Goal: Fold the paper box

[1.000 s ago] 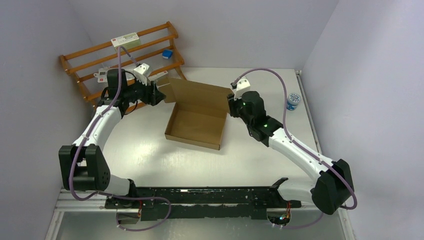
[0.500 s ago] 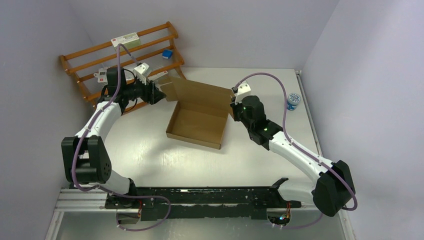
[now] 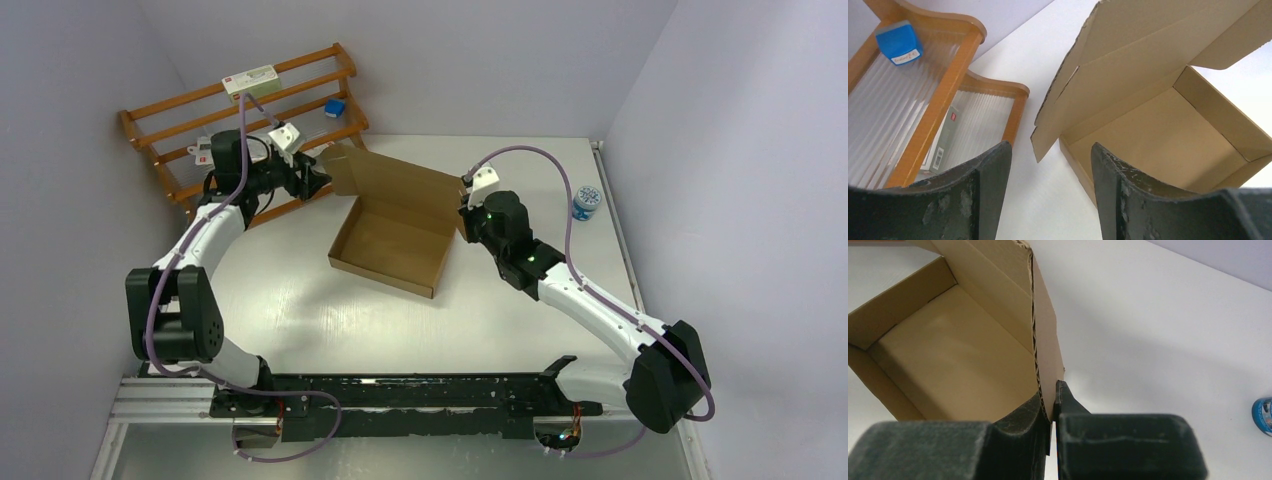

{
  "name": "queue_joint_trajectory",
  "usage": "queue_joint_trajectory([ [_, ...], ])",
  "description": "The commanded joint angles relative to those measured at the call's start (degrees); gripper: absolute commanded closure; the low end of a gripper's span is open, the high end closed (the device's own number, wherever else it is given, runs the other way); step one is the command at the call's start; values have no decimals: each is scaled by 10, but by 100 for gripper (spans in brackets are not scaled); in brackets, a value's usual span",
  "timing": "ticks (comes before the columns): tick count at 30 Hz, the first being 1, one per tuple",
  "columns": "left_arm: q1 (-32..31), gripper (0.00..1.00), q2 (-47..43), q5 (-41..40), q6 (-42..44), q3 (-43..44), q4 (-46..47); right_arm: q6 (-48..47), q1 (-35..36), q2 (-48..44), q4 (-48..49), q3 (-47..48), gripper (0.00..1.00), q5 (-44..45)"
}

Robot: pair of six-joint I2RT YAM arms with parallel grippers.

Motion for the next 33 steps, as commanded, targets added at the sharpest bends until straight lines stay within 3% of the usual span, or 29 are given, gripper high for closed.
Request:
queue_joint_trajectory([
  [1, 5, 35, 18, 60, 18, -30, 124, -5, 0, -12, 13, 2, 92, -11],
  [13, 5, 47, 66, 113, 13, -43, 230, -6, 0, -10, 8, 8, 94, -33],
  [20, 5, 41, 84, 98, -7, -37, 295, -12, 0, -9, 0, 13, 98, -52],
  [28, 6, 33, 106, 62, 51, -4, 242, -16, 0, -14, 1, 12, 100, -61],
  [33, 7, 34, 126, 107, 42, 19, 242, -19, 0, -11, -2, 16, 100, -67],
])
